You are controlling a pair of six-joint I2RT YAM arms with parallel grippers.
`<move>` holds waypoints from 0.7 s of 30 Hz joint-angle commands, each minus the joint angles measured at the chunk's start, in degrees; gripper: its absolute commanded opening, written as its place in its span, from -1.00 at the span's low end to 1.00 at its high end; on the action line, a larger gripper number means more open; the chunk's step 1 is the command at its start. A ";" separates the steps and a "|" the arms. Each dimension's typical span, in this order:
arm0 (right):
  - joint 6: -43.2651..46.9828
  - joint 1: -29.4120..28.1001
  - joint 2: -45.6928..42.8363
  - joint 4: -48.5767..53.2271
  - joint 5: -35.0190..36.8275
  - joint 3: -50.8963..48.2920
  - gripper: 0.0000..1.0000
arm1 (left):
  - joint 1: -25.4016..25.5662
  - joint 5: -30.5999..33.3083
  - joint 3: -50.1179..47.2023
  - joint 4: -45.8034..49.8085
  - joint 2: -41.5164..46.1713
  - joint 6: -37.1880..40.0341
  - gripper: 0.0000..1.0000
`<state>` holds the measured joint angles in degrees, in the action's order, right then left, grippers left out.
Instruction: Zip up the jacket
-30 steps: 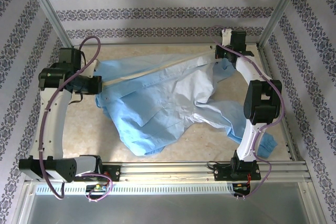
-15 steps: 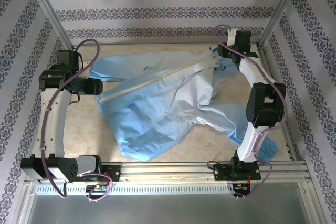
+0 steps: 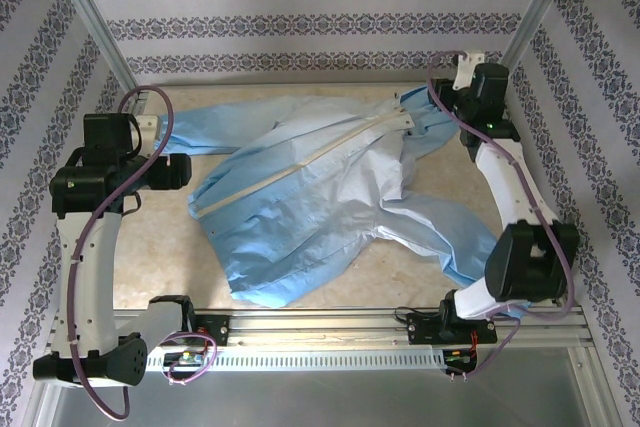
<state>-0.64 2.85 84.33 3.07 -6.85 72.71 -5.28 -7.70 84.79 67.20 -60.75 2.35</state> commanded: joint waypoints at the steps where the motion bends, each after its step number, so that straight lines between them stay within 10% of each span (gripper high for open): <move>1: -1.98 -0.48 -7.04 -2.72 1.47 -5.97 0.16 | -0.52 -5.19 -1.84 -6.15 2.90 -1.92 0.95; 12: -3.85 -0.39 -29.28 -6.17 5.35 -27.62 0.47 | -0.43 -13.28 -25.63 -39.47 16.89 -9.27 0.99; 21: -2.36 -0.39 -34.46 -14.36 8.24 -40.93 0.89 | -0.36 -5.55 -52.38 -69.81 25.67 -6.70 0.99</move>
<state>-2.94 2.76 50.30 -6.61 -0.58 33.54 -5.32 -16.03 38.68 14.96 -37.32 -5.61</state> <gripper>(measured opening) 0.920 0.997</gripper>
